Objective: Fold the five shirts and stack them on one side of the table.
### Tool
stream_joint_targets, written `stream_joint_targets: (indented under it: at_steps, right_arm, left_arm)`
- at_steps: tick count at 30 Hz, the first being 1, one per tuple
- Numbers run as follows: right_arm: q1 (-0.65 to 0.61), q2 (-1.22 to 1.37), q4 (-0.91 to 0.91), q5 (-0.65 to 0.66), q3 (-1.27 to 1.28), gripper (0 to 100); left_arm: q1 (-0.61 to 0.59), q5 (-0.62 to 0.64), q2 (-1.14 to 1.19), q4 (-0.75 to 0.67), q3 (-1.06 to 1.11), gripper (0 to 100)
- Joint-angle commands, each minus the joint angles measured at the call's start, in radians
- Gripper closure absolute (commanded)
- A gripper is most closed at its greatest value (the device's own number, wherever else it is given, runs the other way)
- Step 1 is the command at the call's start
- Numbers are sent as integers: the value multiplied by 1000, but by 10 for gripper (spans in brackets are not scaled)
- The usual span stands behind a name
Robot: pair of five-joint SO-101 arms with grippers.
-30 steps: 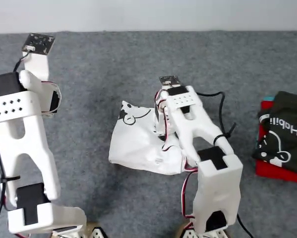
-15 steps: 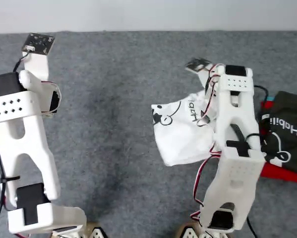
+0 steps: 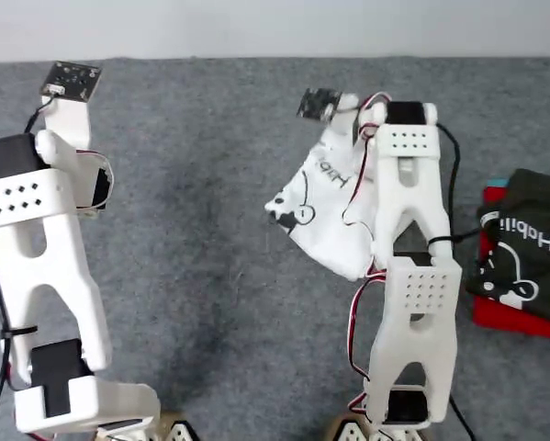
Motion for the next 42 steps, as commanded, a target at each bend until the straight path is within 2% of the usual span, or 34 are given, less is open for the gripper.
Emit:
stream_joint_targets:
  at_steps: [1,7,9,12,15,19,24,29,36,39,42]
  right_arm:
    - [-36,-30,84,-227,-146,710]
    - [-108,-27,269,-503,-267,741]
    - [-150,-25,338,-551,-270,818]
    - [-211,-24,358,-578,-221,988]
    - [-259,-24,358,-585,-138,957]
    - [-326,-22,320,-649,-34,989]
    - [-377,48,159,-657,75,986]
    - [-409,160,62,-657,61,986]
    - [-381,130,259,-666,-155,986]
    - [-337,114,358,-730,-282,986]
    - [-272,74,364,-832,-325,985]
  left_arm:
    - [2,-2,-41,-2,-8,983]
    - [2,-2,-41,-2,-8,983]
    - [2,-2,-41,-2,-8,983]
    - [2,-2,-43,-2,-8,983]
    - [2,-2,-48,-2,-8,983]
    - [-2,-2,-49,-2,-8,983]
    - [0,-2,-49,14,-8,983]
    - [-3,-2,-51,20,-8,983]
    - [0,-2,-51,20,-8,983]
    - [2,-2,-51,20,-8,983]
    - [2,-2,-51,20,-8,983]
